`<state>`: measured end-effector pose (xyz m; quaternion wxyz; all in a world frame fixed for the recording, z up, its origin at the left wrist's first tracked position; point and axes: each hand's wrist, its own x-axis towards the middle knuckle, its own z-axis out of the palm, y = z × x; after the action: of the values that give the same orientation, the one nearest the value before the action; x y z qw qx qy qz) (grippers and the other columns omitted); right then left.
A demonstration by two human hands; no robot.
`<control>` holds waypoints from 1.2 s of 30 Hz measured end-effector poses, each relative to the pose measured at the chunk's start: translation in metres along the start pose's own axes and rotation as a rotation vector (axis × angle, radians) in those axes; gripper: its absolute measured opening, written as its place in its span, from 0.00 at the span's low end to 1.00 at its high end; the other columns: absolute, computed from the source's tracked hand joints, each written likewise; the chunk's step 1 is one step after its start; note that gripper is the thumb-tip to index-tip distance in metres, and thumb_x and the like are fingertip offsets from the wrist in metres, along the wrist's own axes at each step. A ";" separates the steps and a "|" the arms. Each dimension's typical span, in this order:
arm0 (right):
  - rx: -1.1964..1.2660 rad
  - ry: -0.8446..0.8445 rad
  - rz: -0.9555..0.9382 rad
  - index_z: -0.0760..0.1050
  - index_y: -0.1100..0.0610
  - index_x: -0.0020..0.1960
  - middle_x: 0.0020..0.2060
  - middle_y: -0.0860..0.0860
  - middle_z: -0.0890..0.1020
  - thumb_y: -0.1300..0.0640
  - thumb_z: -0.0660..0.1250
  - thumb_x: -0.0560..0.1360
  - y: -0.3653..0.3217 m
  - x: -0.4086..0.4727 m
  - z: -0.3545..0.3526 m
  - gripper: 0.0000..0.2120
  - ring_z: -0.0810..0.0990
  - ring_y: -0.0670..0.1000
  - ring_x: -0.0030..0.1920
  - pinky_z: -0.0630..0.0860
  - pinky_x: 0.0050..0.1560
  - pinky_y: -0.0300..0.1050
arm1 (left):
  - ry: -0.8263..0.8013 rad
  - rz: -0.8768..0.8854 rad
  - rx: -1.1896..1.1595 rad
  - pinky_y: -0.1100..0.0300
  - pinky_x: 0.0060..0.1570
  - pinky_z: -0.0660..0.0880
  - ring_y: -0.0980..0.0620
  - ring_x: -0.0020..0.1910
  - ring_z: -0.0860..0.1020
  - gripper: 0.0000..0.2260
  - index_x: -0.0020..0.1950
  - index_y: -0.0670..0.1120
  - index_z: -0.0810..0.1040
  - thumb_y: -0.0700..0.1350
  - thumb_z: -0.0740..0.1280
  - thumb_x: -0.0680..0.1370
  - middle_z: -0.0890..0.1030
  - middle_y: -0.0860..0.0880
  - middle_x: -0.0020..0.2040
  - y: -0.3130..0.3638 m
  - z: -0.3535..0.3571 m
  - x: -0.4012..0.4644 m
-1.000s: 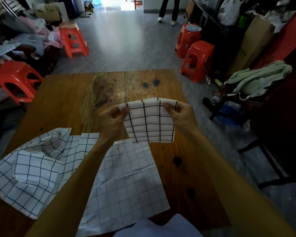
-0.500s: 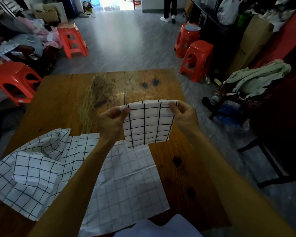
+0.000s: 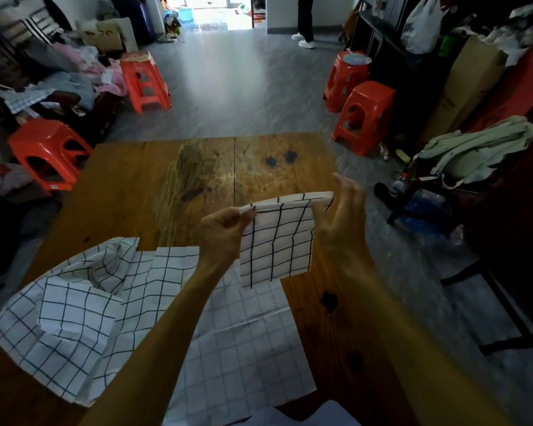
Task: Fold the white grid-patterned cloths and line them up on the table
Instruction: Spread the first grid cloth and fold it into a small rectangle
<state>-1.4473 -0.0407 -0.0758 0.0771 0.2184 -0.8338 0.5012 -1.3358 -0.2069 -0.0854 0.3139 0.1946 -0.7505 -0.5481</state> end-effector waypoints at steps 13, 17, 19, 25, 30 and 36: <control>-0.025 -0.218 -0.483 0.81 0.54 0.48 0.45 0.49 0.84 0.56 0.69 0.75 -0.040 -0.008 0.044 0.04 0.79 0.51 0.52 0.70 0.60 0.54 | -0.043 0.166 0.136 0.55 0.38 0.81 0.54 0.37 0.82 0.11 0.51 0.48 0.81 0.52 0.66 0.75 0.84 0.50 0.40 -0.005 0.006 -0.004; -0.018 -0.173 -0.471 0.80 0.56 0.46 0.42 0.49 0.84 0.57 0.69 0.76 -0.040 -0.008 0.042 0.03 0.80 0.49 0.47 0.72 0.57 0.52 | 0.006 0.217 0.153 0.62 0.38 0.80 0.59 0.38 0.82 0.12 0.52 0.50 0.81 0.54 0.66 0.74 0.83 0.55 0.41 -0.003 0.010 -0.007; 0.022 -0.126 -0.429 0.80 0.56 0.46 0.41 0.49 0.84 0.59 0.69 0.76 -0.041 -0.010 0.039 0.02 0.79 0.45 0.45 0.74 0.55 0.50 | 0.026 0.228 0.167 0.66 0.37 0.77 0.61 0.37 0.81 0.11 0.51 0.50 0.82 0.54 0.67 0.74 0.82 0.57 0.40 -0.003 0.010 -0.007; 0.080 -0.005 -0.346 0.79 0.58 0.46 0.41 0.49 0.83 0.59 0.68 0.76 -0.043 0.001 0.022 0.03 0.78 0.45 0.43 0.77 0.46 0.48 | 0.013 0.214 0.217 0.63 0.35 0.78 0.59 0.36 0.81 0.07 0.50 0.49 0.82 0.48 0.69 0.74 0.83 0.57 0.39 -0.019 0.005 -0.015; 0.080 0.039 -0.320 0.79 0.58 0.47 0.42 0.50 0.83 0.57 0.67 0.77 -0.037 0.006 0.018 0.05 0.80 0.48 0.41 0.78 0.41 0.48 | -0.029 0.159 0.267 0.56 0.39 0.80 0.62 0.37 0.81 0.08 0.52 0.55 0.81 0.53 0.68 0.74 0.82 0.62 0.40 -0.033 0.000 -0.021; 0.081 0.129 -0.289 0.80 0.60 0.47 0.40 0.50 0.82 0.57 0.67 0.77 -0.034 0.016 0.008 0.07 0.76 0.42 0.39 0.71 0.40 0.30 | -0.046 0.045 0.376 0.55 0.36 0.76 0.59 0.30 0.77 0.12 0.47 0.51 0.84 0.56 0.66 0.73 0.78 0.62 0.32 -0.053 -0.009 -0.029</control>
<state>-1.4463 -0.0662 -0.0472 0.1929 0.3064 -0.7660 0.5312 -1.3115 -0.2123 -0.1415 0.2669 0.2206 -0.8508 -0.3953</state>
